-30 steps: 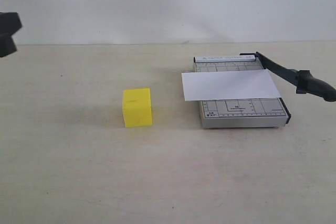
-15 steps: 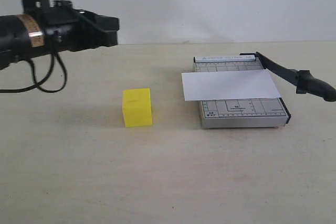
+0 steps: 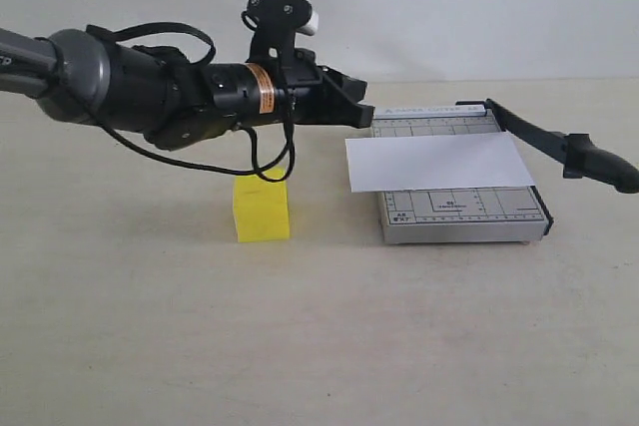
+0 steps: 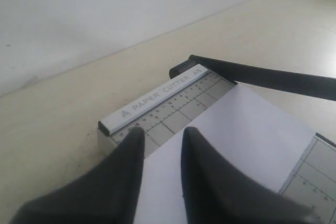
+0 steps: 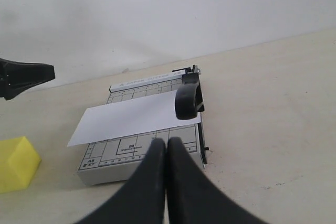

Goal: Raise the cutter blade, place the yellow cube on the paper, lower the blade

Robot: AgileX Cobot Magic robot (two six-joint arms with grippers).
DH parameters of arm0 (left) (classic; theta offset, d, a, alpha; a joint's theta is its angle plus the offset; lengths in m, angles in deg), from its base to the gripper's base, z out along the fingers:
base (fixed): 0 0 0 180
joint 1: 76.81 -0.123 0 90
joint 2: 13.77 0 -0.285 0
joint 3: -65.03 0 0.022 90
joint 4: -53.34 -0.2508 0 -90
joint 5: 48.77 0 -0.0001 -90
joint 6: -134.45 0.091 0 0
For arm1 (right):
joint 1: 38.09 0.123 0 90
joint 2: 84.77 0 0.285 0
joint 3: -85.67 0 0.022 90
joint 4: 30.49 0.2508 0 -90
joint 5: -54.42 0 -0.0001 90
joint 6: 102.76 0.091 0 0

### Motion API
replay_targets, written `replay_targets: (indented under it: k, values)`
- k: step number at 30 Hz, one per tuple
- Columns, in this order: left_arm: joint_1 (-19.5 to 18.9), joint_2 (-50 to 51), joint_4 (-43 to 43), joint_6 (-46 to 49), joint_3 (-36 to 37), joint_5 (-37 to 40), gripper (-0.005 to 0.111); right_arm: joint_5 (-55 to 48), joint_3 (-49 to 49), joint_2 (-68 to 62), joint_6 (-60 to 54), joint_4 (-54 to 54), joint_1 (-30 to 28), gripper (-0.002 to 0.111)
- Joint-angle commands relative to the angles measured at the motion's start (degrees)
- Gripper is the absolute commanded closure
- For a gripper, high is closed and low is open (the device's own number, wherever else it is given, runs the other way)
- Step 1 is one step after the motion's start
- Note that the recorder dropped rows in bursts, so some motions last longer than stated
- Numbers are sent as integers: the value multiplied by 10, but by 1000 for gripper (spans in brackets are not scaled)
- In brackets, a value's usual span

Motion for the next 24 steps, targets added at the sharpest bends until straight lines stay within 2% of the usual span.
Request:
replay_targets:
  k: [1,5,9,12,15,24]
  values:
    - [28,32,-2,-11,-37,-2,81,1,-3,3,1,0,0,108]
    - [50,76,-2,-11,-91,12,81,1,-3,3,1,0,0,108]
    - [54,106,1,-18,-128,52,82,1,-3,3,1,0,0,108]
    - [54,112,1,-27,-135,69,87,1,-3,5,1,0,0,108]
    - [54,113,1,-27,-135,86,102,1,-3,8,1,0,0,108]
    - [58,116,1,-27,-135,85,102,1,-3,8,1,0,0,108]
